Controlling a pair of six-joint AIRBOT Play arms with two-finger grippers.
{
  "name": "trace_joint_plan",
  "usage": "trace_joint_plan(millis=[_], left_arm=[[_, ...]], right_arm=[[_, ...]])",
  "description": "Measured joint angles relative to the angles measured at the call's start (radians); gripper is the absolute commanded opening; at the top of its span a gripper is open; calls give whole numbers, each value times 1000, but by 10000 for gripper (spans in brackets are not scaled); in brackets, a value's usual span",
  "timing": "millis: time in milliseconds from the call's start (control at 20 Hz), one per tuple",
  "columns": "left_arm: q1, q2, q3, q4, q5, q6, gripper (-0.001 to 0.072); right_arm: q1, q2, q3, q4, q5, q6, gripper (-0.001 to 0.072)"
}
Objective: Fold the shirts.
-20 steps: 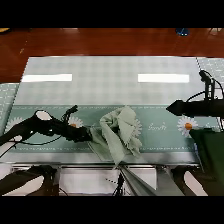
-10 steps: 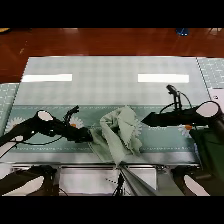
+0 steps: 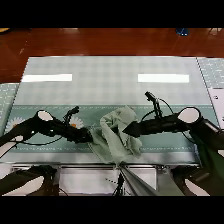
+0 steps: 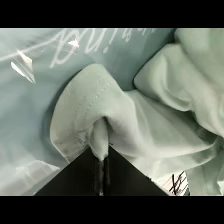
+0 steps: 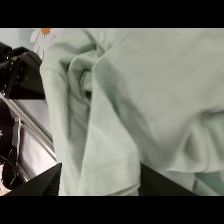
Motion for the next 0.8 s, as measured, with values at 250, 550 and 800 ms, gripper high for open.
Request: trace_joint_plan(millis=[250, 550, 800], left_arm=[[0, 1, 2, 0, -1, 0, 28], [40, 100, 124, 2, -48, 4, 27], [240, 337, 440, 4, -117, -13, 27]], right_arm=[[49, -1, 0, -74, -95, 66, 30], [50, 46, 62, -129, -138, 79, 30], [-78, 216, 274, -371, -114, 175, 29]])
